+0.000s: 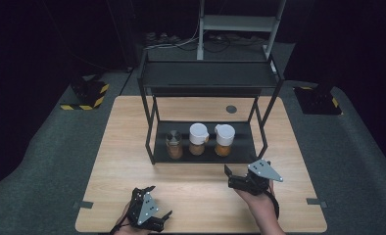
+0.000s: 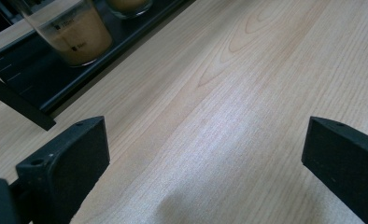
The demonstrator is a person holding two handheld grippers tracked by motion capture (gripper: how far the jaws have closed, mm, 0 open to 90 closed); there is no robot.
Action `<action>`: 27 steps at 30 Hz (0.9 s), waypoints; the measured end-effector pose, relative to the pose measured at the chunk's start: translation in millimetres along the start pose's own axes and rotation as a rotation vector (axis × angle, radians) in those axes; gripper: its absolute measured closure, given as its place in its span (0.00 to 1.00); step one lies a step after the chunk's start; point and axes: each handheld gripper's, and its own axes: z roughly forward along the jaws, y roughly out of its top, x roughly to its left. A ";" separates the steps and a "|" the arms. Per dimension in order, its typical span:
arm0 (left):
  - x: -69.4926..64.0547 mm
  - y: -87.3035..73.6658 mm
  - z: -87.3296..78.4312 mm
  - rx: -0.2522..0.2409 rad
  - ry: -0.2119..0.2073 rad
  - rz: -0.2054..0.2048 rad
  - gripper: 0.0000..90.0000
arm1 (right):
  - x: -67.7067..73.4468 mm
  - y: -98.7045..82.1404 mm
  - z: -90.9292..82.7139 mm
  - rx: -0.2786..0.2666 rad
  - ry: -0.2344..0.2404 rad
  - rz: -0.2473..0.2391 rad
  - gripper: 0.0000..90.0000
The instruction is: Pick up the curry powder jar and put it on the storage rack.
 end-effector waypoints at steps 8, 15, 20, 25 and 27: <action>-0.9 0.3 0.1 0.002 0.006 0.000 0.01 | 1.0 -11.7 -16.4 0.011 -0.010 -0.024 0.00; -1.3 0.8 0.3 0.005 0.009 -0.001 0.01 | 6.2 -24.4 -26.8 0.041 -0.015 -0.053 0.00; -2.0 0.9 0.4 0.005 0.010 0.002 0.01 | 10.3 -30.3 -30.2 0.068 -0.024 -0.077 0.00; -0.8 1.2 0.4 0.007 0.008 -0.006 0.01 | 14.8 -40.8 -33.2 0.106 -0.035 -0.103 0.00; -0.6 1.1 0.4 0.007 0.008 -0.008 0.01 | 15.3 -43.0 -33.7 0.113 -0.039 -0.108 0.00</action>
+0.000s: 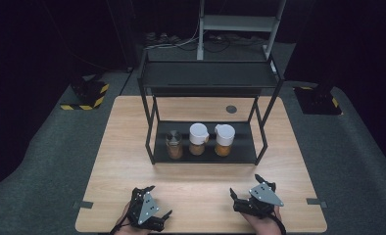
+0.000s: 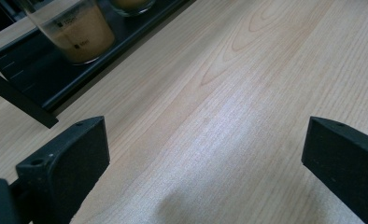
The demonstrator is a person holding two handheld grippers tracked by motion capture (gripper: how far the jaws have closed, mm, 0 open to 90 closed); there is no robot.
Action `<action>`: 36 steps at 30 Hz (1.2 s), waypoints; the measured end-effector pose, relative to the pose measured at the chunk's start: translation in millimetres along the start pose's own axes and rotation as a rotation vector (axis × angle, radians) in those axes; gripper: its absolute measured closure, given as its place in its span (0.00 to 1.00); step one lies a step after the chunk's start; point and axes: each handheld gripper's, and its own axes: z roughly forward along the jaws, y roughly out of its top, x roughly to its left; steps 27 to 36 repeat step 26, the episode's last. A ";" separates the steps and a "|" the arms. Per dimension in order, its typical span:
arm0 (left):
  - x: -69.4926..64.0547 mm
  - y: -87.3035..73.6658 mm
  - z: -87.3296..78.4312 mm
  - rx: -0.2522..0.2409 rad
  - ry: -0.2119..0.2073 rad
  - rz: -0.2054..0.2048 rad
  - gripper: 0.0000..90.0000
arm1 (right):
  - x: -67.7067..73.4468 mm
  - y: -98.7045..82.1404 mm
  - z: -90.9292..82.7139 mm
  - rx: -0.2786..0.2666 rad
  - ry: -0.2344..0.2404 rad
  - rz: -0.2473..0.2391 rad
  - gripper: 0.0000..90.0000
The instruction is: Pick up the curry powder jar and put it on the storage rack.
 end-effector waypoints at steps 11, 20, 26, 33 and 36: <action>-1.0 0.1 -0.1 0.000 0.005 0.001 0.01 | 0.9 -4.9 -1.3 0.065 -0.033 -0.054 0.00; -4.0 2.4 1.0 0.014 0.018 0.008 0.01 | -0.6 1.2 -0.6 0.114 -0.023 -0.072 0.00; -3.7 3.5 1.5 0.020 0.026 -0.005 0.01 | -4.1 0.5 -1.8 0.111 -0.011 -0.055 0.00; -3.7 3.5 1.5 0.020 0.026 -0.005 0.01 | -4.1 0.5 -1.8 0.111 -0.011 -0.055 0.00; -3.7 3.5 1.5 0.020 0.026 -0.005 0.01 | -4.1 0.5 -1.8 0.111 -0.011 -0.055 0.00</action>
